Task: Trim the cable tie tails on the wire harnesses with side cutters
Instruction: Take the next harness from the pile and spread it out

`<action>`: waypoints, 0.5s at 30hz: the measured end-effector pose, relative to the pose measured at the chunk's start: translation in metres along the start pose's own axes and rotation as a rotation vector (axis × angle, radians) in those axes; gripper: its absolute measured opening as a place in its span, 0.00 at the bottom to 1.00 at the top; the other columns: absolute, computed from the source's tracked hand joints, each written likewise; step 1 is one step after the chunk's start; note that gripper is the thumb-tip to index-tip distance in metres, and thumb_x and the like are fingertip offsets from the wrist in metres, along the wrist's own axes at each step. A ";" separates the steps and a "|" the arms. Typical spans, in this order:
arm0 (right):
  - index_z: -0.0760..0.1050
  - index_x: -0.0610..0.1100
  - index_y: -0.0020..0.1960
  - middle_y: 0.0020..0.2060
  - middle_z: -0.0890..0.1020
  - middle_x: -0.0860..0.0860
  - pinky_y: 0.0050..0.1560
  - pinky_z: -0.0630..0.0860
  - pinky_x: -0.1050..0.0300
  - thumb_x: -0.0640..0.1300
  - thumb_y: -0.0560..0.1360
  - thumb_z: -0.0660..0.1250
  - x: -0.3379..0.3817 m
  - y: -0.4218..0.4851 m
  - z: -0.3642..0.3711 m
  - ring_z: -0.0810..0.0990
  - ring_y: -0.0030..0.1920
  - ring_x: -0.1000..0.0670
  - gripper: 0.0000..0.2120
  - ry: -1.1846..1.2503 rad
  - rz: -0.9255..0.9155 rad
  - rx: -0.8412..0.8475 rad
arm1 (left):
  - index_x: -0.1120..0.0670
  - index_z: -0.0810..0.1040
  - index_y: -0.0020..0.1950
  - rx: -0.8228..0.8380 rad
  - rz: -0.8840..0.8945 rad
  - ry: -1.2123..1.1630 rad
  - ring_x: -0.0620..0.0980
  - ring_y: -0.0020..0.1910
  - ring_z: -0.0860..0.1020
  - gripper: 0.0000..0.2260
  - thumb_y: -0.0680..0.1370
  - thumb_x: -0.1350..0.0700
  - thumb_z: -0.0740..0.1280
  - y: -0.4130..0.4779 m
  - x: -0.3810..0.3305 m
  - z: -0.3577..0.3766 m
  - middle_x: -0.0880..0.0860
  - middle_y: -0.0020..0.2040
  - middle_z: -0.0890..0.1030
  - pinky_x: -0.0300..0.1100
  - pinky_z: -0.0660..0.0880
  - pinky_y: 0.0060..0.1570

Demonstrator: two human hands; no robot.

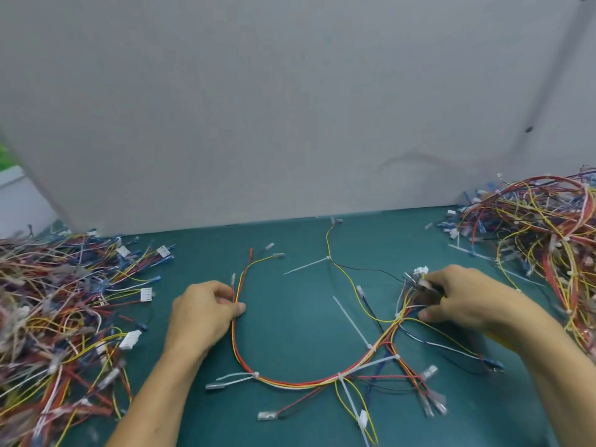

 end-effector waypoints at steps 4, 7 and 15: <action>0.74 0.49 0.40 0.37 0.79 0.53 0.37 0.70 0.58 0.53 0.68 0.74 0.000 0.001 0.000 0.76 0.39 0.54 0.11 -0.035 -0.016 0.016 | 0.45 0.80 0.33 -0.031 -0.024 -0.009 0.50 0.46 0.80 0.07 0.71 0.47 0.73 0.003 0.003 -0.006 0.41 0.36 0.82 0.42 0.72 0.43; 0.75 0.49 0.39 0.36 0.80 0.53 0.37 0.70 0.61 0.53 0.69 0.74 -0.001 -0.001 -0.003 0.76 0.38 0.55 0.11 -0.039 -0.032 0.029 | 0.45 0.79 0.30 -0.080 -0.021 0.039 0.53 0.47 0.79 0.11 0.72 0.44 0.70 0.006 0.006 -0.014 0.42 0.37 0.82 0.44 0.74 0.45; 0.75 0.49 0.39 0.35 0.80 0.51 0.38 0.71 0.59 0.51 0.71 0.73 0.008 -0.009 -0.023 0.77 0.37 0.55 0.09 -0.029 -0.082 -0.042 | 0.47 0.79 0.60 -0.250 0.013 0.292 0.57 0.60 0.75 0.17 0.73 0.44 0.69 0.000 -0.001 -0.030 0.49 0.57 0.81 0.53 0.68 0.59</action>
Point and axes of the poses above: each hand's wrist, its own y-axis towards the middle knuckle, its own z-axis out of the palm, x = y × z, the point moved 6 cm from there along y, towards the middle knuckle
